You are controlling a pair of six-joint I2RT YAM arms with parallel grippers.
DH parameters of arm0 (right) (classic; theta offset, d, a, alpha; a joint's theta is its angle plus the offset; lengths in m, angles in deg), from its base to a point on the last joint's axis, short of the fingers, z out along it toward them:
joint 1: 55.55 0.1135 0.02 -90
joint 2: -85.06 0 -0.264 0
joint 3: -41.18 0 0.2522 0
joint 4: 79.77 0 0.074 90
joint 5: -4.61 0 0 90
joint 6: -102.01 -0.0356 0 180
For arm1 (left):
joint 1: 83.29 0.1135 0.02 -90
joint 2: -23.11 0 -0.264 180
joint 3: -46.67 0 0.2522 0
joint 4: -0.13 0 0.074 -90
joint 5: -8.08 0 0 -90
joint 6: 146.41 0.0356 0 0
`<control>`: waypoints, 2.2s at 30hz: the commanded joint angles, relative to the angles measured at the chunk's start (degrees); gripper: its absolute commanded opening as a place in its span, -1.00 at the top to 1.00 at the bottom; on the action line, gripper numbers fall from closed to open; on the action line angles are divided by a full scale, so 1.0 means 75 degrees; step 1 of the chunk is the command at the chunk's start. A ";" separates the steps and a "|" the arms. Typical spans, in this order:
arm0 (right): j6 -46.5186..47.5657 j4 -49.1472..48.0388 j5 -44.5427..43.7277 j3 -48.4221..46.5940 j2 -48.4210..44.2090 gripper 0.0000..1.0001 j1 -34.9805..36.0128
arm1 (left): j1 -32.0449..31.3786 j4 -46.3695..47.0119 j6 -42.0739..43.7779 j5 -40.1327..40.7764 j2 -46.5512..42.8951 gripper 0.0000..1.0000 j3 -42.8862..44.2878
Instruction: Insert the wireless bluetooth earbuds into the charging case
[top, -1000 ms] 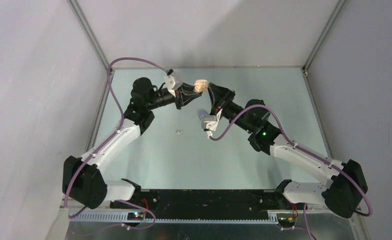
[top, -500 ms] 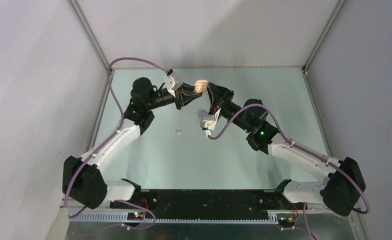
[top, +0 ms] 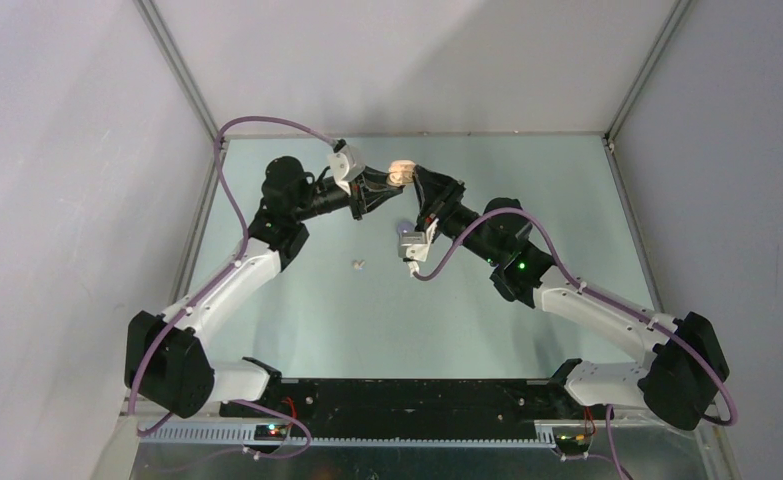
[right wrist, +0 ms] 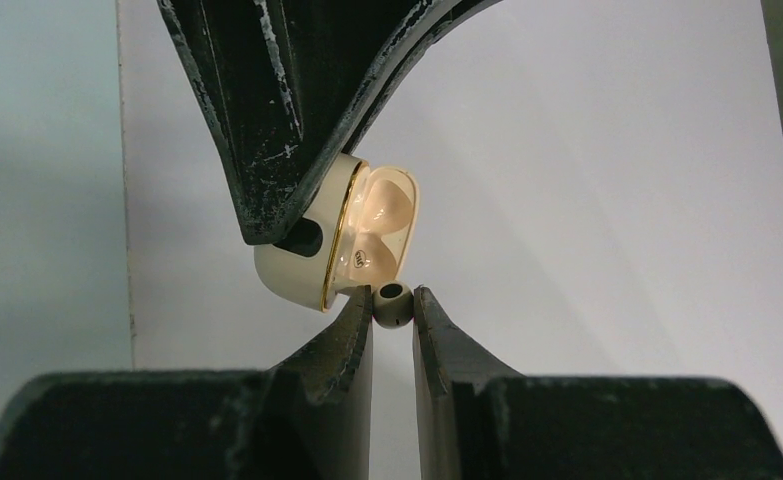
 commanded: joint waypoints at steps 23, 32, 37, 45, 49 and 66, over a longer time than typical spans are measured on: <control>0.1378 0.1037 0.0701 -0.0006 -0.0153 0.51 -0.0094 | -0.0118 0.0388 -0.0023 0.0402 -0.0216 1.00 -0.0022; 0.1413 0.1660 0.1011 -0.0093 -0.0339 0.27 -0.0211 | -0.0163 0.0348 0.0091 0.0384 -0.0214 1.00 -0.0062; 0.1295 0.1799 0.1077 -0.0215 -0.0349 0.07 -0.0259 | -0.0167 0.0344 0.0115 0.0371 -0.0224 1.00 -0.0093; 0.0505 0.1536 0.1212 -0.0252 -0.0743 -0.46 -0.0295 | -0.0165 0.0195 0.0222 0.0379 -0.0222 1.00 -0.0107; -0.0937 0.2486 0.1097 -0.0908 -0.1045 -0.57 -0.0313 | -0.0167 -0.0162 0.0689 0.0237 -0.0150 1.00 -0.0002; -0.6843 1.0833 0.4791 -0.7082 0.2365 -0.88 -0.2334 | -0.0030 -0.2645 0.4484 -0.0426 -0.0637 1.00 0.0005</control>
